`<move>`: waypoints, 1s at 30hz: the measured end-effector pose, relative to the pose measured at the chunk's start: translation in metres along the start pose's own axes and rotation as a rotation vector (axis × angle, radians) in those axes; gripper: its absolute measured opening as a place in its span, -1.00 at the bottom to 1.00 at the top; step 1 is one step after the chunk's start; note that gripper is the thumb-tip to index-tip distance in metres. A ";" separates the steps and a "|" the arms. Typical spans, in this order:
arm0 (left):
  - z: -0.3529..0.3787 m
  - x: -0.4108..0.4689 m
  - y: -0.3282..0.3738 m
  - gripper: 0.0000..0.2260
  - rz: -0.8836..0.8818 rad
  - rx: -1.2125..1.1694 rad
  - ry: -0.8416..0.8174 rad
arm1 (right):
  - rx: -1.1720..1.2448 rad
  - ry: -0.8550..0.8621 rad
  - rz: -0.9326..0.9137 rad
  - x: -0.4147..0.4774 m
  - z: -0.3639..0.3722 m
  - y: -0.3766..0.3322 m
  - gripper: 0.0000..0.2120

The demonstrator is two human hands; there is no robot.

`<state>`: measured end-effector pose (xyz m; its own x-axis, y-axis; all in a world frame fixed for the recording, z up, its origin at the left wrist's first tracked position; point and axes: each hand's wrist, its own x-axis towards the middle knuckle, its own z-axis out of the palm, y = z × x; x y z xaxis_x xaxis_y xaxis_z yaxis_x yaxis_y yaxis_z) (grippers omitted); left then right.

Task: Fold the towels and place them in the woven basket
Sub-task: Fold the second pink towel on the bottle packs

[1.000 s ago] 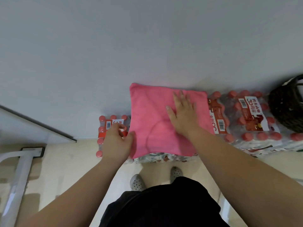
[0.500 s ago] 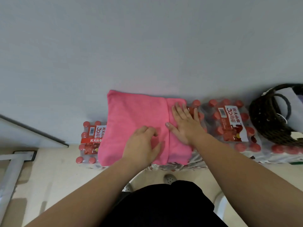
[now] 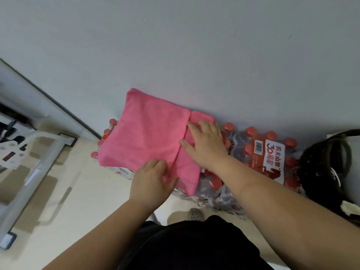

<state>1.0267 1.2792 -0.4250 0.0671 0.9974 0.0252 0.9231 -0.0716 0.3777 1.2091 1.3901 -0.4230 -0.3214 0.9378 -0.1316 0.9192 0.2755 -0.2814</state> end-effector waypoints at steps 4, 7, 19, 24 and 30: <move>0.007 -0.012 0.005 -0.77 -0.070 0.043 -0.005 | 0.026 -0.007 -0.041 0.011 -0.005 -0.004 -0.35; 0.010 -0.010 0.008 -0.78 -0.123 0.069 -0.003 | 0.023 -0.056 -0.016 0.020 -0.003 -0.008 -0.35; 0.011 -0.008 0.009 -0.88 -0.179 -0.026 0.037 | 0.100 -0.148 0.060 0.023 -0.005 -0.020 -0.36; -0.010 0.001 0.009 -0.89 -0.244 -0.187 -0.040 | 0.129 -0.151 0.075 0.029 -0.018 -0.027 -0.42; -0.057 0.004 0.026 -0.85 -0.239 -0.327 0.045 | 0.322 0.184 -0.059 0.018 -0.050 -0.020 -0.50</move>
<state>1.0300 1.2817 -0.3624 -0.1580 0.9856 -0.0610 0.7413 0.1592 0.6520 1.1962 1.4118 -0.3725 -0.2983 0.9527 0.0588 0.7721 0.2770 -0.5720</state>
